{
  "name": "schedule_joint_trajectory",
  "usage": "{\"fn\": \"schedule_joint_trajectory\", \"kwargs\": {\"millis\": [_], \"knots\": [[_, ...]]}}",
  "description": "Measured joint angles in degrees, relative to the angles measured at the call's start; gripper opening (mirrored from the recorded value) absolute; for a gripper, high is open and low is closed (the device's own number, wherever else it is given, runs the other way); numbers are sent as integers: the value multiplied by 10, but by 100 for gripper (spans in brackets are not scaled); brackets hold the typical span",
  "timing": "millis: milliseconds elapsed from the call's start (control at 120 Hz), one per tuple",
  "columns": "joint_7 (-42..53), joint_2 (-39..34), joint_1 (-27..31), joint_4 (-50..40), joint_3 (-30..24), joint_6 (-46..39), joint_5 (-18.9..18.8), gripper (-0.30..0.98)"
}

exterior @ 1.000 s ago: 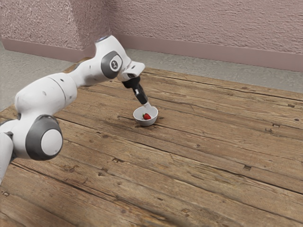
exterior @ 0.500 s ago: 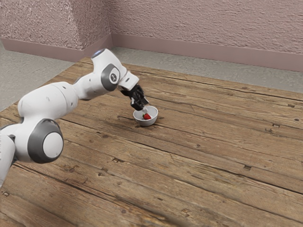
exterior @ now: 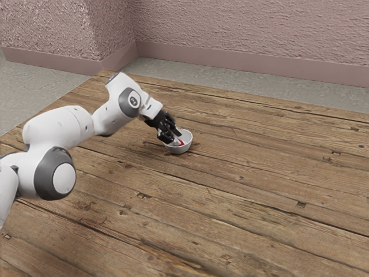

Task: Take strawberry from the bowl

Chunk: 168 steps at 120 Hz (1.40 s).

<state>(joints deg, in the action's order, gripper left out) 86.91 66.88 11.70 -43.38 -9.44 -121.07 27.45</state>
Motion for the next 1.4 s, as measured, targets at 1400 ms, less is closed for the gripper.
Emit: {"fn": "schedule_joint_trajectory", "kwargs": {"millis": [1400], "knots": [[-1, -112, -138, -103, 164, -23, 107, 0]]}}
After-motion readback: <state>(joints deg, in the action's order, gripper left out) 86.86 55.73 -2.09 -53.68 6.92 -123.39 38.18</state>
